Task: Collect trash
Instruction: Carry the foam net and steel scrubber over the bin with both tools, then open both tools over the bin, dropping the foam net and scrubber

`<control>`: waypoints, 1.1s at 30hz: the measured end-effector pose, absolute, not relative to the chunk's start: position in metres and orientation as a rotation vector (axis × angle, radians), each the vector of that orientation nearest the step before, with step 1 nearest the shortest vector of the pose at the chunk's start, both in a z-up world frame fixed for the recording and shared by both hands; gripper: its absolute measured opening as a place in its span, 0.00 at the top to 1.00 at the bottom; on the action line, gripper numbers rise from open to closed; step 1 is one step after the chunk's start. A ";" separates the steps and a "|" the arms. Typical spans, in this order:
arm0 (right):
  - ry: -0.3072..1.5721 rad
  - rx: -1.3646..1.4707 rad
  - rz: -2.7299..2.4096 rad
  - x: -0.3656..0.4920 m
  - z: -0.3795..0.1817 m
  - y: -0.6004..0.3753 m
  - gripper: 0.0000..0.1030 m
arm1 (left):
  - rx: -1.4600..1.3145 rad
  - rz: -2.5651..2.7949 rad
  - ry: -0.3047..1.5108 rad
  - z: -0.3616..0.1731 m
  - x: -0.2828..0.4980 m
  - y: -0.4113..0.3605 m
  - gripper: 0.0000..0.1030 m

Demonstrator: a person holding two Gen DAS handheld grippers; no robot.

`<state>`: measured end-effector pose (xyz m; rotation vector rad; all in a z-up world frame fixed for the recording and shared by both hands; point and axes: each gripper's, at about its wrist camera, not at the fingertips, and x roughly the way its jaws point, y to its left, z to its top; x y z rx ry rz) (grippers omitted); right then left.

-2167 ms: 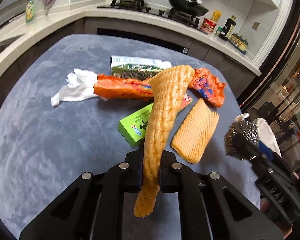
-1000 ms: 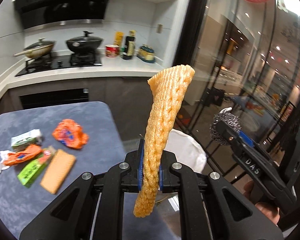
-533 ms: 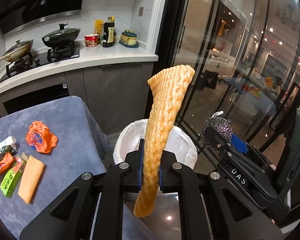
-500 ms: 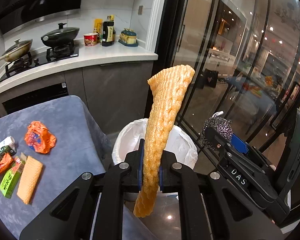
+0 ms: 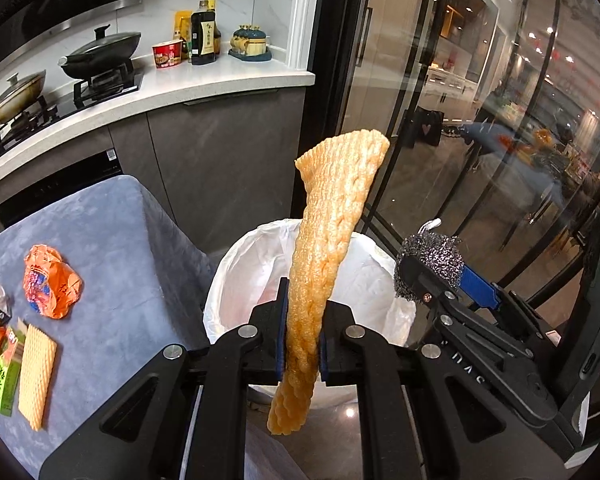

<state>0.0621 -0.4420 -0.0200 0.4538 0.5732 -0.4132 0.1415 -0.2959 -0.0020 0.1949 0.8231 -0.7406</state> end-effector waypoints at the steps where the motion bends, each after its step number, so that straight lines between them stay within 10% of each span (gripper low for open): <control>1: 0.579 0.454 -0.415 0.064 -0.021 -0.443 0.46 | 0.197 -0.739 0.827 -0.004 0.143 -0.297 0.89; 33: 0.530 0.470 -0.443 0.055 -0.011 -0.445 0.39 | 0.189 -0.713 0.839 -0.011 0.164 -0.308 0.58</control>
